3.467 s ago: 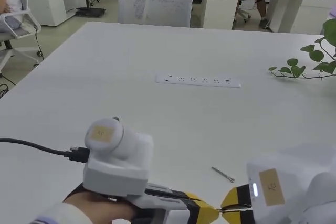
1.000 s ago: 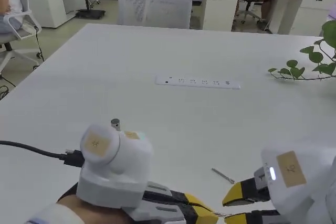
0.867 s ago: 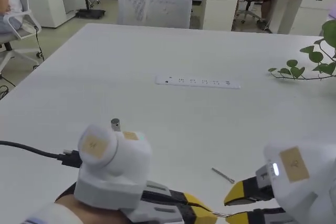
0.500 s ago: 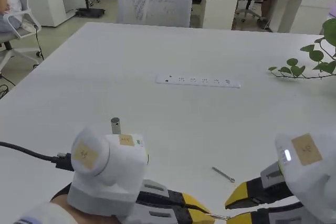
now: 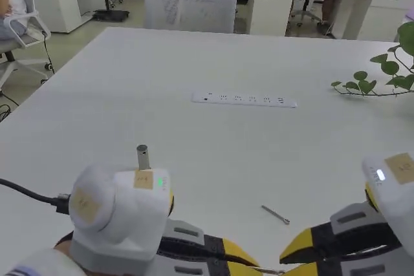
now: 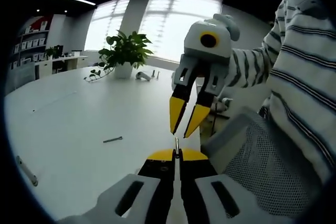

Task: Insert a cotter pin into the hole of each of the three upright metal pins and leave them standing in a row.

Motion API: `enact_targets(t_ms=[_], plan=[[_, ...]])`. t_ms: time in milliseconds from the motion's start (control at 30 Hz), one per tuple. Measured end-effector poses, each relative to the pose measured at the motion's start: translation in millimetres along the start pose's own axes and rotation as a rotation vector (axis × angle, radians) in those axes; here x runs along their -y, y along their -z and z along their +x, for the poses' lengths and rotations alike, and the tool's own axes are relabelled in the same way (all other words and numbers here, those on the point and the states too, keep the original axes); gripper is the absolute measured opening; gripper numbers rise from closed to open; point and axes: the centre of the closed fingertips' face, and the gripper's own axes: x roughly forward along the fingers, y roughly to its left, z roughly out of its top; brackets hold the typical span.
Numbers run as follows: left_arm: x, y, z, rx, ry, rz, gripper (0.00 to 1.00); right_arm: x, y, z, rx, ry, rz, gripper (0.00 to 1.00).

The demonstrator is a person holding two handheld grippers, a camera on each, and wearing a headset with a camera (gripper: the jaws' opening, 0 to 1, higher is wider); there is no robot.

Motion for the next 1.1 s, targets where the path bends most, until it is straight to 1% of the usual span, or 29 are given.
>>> enact_targets(t_ms=[100,167,300,433,567,1100], plan=[[1.4,0.8,-0.6,-0.001,0.011,0.014,0.0,-1.3,0.5,0.3,0.006,-0.007,0.007,0.1],[2.7,0.4,-1.0,0.005,0.017,0.011,0.0,-3.2,0.4,0.9,0.01,-0.016,0.009,0.1],[5.4,-0.3,-2.3,0.015,0.03,0.006,0.0,-7.2,-3.9,1.9,0.044,-0.03,0.011,0.09],[7.3,-1.2,-3.5,0.022,0.037,0.007,0.0,-10.5,-5.4,3.0,0.056,-0.037,0.003,0.09],[9.8,-2.1,-4.6,0.028,0.049,0.0,0.0,-12.6,-6.5,3.0,0.081,-0.046,0.019,0.09],[15.6,-1.7,-4.2,0.035,0.073,-0.01,0.0,-18.2,-3.8,3.1,0.099,-0.068,0.015,0.06]])
